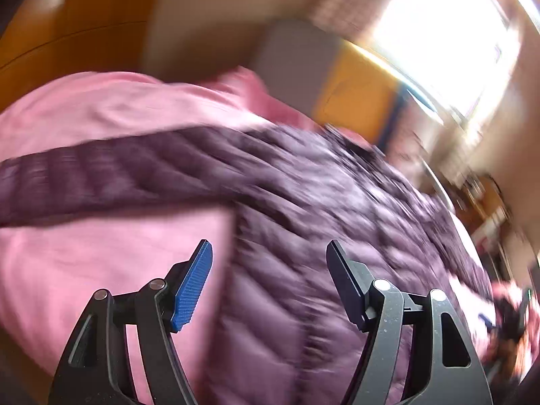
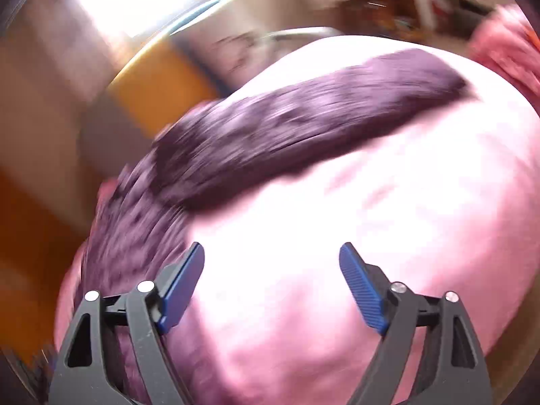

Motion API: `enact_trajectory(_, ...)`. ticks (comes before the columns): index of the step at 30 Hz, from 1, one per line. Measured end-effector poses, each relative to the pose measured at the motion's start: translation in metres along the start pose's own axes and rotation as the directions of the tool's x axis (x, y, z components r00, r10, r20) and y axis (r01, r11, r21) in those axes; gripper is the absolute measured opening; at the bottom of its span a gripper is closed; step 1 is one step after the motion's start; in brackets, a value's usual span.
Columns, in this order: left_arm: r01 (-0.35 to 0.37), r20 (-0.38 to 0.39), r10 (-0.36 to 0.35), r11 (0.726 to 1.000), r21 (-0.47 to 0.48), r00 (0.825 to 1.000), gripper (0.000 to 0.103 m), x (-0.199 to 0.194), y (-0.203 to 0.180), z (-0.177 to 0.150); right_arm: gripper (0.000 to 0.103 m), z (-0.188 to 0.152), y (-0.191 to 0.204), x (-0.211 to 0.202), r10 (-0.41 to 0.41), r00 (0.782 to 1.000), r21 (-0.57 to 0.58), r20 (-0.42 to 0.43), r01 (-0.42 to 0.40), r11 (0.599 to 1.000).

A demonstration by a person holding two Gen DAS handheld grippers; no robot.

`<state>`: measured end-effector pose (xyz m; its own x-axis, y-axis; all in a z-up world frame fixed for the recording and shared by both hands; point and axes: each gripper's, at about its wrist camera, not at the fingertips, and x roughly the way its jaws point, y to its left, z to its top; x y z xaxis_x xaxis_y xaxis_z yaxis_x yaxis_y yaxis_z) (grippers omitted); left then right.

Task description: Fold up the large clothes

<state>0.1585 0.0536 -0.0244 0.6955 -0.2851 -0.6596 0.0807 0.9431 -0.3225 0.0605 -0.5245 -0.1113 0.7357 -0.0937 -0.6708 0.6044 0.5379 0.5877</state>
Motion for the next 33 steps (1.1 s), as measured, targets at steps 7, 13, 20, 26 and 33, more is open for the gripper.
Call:
enact_trajectory(7, 0.062, -0.134, -0.043, 0.987, 0.147, 0.990, 0.069, 0.043, -0.068, -0.031, 0.071, 0.088, -0.083, 0.016, -0.054, 0.993, 0.343, 0.108, 0.014, 0.939)
enact_trajectory(13, 0.034, -0.158, 0.000, 0.977, 0.210, 0.988, 0.069, 0.060, -0.087, -0.042, 0.056, 0.134, -0.080, 0.033, -0.118, 0.986, 0.384, 0.114, 0.066, 0.921)
enact_trajectory(20, -0.016, -0.211, 0.059, 0.980, 0.198, 0.976, 0.069, 0.083, -0.083, -0.056, 0.005, 0.122, -0.051, -0.031, -0.182, 0.959, 0.126, 0.215, 0.157, 0.979)
enact_trajectory(26, -0.017, -0.225, 0.064, 0.978, 0.206, 0.972, 0.070, 0.088, -0.079, -0.062, 0.005, 0.079, -0.081, -0.022, -0.349, 0.929, 0.057, 0.122, 0.344, 0.937)
enact_trajectory(33, 0.023, -0.165, 0.009, 0.981, 0.192, 0.986, 0.070, 0.065, -0.065, -0.038, 0.056, 0.074, -0.086, -0.053, -0.412, 0.889, 0.097, 0.198, 0.401, 0.911)
